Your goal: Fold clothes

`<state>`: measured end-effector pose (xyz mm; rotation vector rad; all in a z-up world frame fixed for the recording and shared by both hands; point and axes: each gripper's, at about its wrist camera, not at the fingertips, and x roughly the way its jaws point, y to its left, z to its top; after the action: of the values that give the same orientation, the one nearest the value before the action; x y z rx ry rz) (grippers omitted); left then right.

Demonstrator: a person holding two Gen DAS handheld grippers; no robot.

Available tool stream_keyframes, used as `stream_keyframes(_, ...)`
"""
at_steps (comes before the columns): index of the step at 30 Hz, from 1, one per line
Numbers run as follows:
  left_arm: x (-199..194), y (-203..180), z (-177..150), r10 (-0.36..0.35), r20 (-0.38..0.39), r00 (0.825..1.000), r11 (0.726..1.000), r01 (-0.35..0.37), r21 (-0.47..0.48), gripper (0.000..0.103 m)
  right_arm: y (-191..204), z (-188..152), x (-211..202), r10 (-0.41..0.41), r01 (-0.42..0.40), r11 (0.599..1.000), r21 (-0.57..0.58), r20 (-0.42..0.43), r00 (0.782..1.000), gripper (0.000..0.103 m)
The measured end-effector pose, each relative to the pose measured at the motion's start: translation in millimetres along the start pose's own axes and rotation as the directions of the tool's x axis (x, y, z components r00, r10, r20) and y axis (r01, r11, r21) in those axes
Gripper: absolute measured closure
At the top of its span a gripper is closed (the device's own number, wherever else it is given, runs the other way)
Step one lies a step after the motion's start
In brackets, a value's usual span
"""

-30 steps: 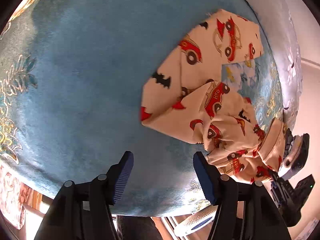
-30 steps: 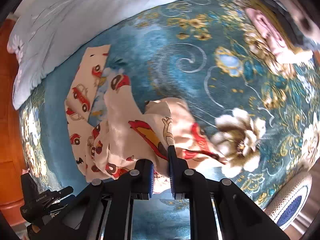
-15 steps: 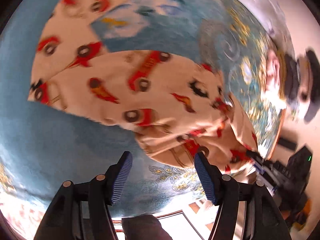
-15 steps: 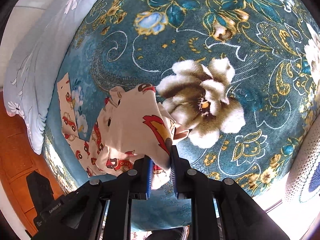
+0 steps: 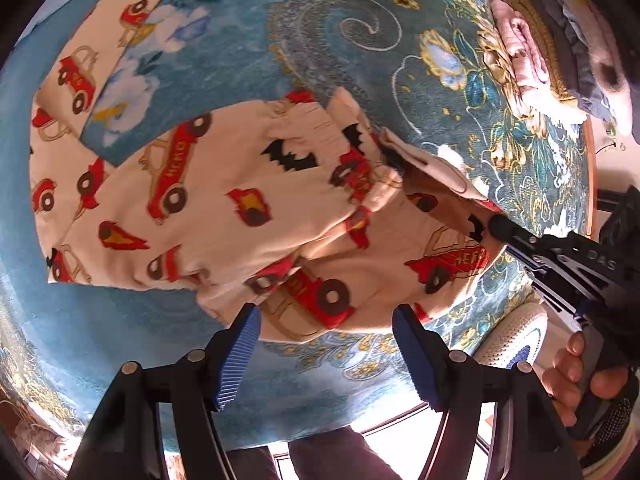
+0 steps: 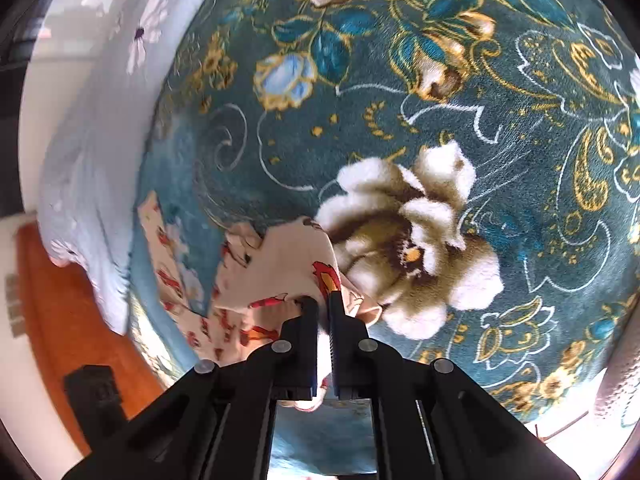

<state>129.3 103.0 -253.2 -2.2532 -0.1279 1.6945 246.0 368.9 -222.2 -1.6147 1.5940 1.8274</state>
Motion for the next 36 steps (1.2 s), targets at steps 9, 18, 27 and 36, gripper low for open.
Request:
stream_keyframes(9, 34, -52, 16, -0.120, -0.086, 0.989, 0.993, 0.119, -0.022, 0.031, -47, 15, -36, 0.052, -0.056, 0.995, 0.081, 0.054, 0.997, 0.099)
stream_keyframes(18, 85, -112, 6, 0.184, -0.118, 0.976, 0.953, -0.148, 0.263, 0.031, -78, 17, -36, 0.044, -0.059, 0.981, 0.184, 0.083, 0.996, 0.099)
stream_keyframes(27, 66, -92, 13, 0.264, -0.018, 0.964, 0.938, -0.252, 0.237, 0.090, -91, 20, -41, 0.027, -0.042, 0.979, 0.200, 0.077, 0.997, 0.098)
stream_keyframes(36, -132, 108, -7, 0.117, 0.335, 0.935, 0.980, -0.054, -0.191, 0.092, -87, 34, -62, -0.002, -0.022, 0.982, 0.186, 0.127, 0.992, 0.098)
